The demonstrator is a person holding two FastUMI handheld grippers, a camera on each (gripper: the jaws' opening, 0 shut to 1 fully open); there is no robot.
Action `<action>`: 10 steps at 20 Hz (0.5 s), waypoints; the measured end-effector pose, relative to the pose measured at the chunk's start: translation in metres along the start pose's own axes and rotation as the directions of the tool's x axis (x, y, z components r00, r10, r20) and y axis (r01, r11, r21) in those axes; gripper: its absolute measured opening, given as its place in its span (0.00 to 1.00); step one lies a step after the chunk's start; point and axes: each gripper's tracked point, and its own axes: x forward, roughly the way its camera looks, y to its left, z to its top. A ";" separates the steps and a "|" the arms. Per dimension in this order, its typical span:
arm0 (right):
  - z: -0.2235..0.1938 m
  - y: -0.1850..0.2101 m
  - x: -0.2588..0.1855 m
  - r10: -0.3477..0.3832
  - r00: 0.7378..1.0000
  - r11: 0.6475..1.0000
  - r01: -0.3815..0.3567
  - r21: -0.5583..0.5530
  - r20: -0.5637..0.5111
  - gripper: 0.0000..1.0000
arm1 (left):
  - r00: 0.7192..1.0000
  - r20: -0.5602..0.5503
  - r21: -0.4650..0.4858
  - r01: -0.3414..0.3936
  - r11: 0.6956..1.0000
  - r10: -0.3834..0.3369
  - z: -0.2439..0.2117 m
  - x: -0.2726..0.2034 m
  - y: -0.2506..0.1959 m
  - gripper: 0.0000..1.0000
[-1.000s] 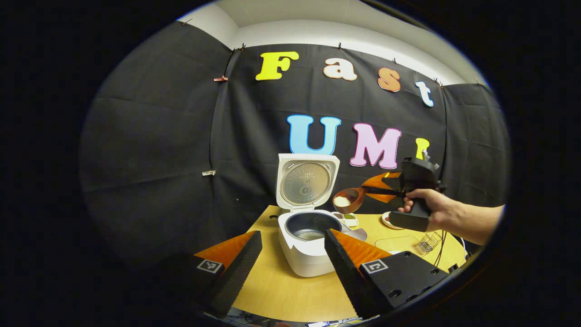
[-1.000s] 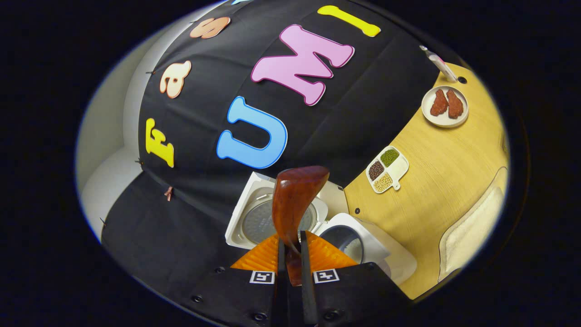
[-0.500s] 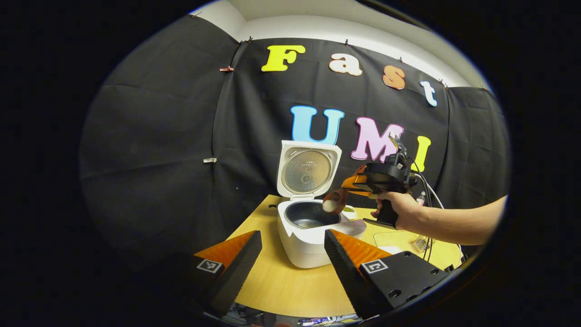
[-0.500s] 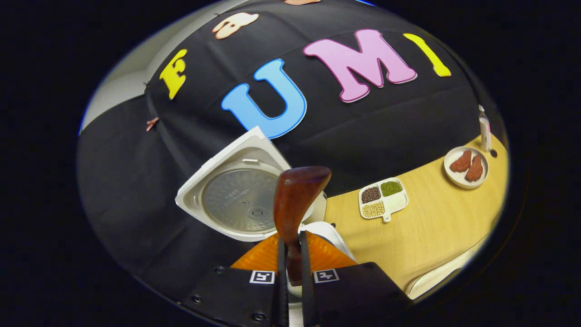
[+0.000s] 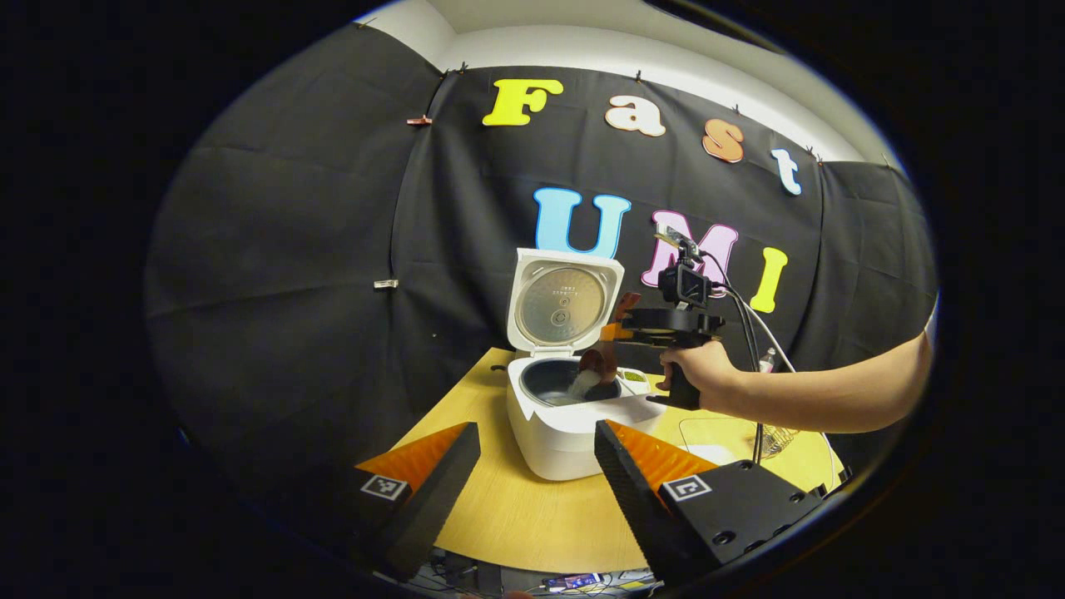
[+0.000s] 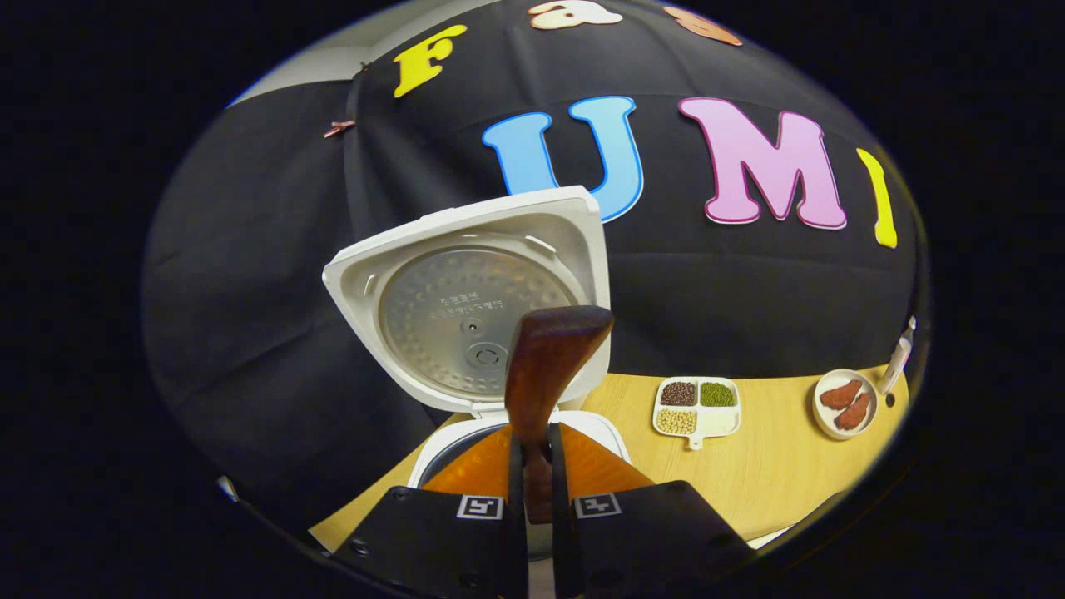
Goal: Close the left gripper, press the button to open the rice cooker; take a wooden spoon from the chopstick holder with the right hand, scoop a spoonful of rice and pour it into the rice cooker, then put the wooden spoon back into the chopstick holder.
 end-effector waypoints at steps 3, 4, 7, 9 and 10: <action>0.003 0.008 0.002 0.020 1.000 0.996 -0.019 -0.092 0.011 0.16 | 1.000 0.004 0.002 -0.011 1.000 0.011 -0.001 0.000 0.007 0.95; 0.003 0.012 0.002 0.028 1.000 0.992 -0.026 -0.120 0.011 0.16 | 1.000 0.004 -0.001 -0.011 1.000 0.011 -0.003 0.001 0.007 0.95; 0.010 0.018 0.000 0.042 0.999 0.978 -0.036 -0.205 0.026 0.16 | 1.000 -0.001 -0.013 -0.001 1.000 0.001 -0.004 0.002 0.007 0.96; 0.013 0.021 -0.003 0.043 0.999 0.963 -0.033 -0.268 0.033 0.16 | 1.000 -0.003 -0.011 0.003 1.000 -0.003 -0.007 0.001 0.007 0.96; 0.015 0.025 -0.003 0.051 0.998 0.953 -0.037 -0.299 0.039 0.16 | 1.000 -0.003 -0.010 0.004 1.000 -0.004 -0.008 0.000 0.009 0.96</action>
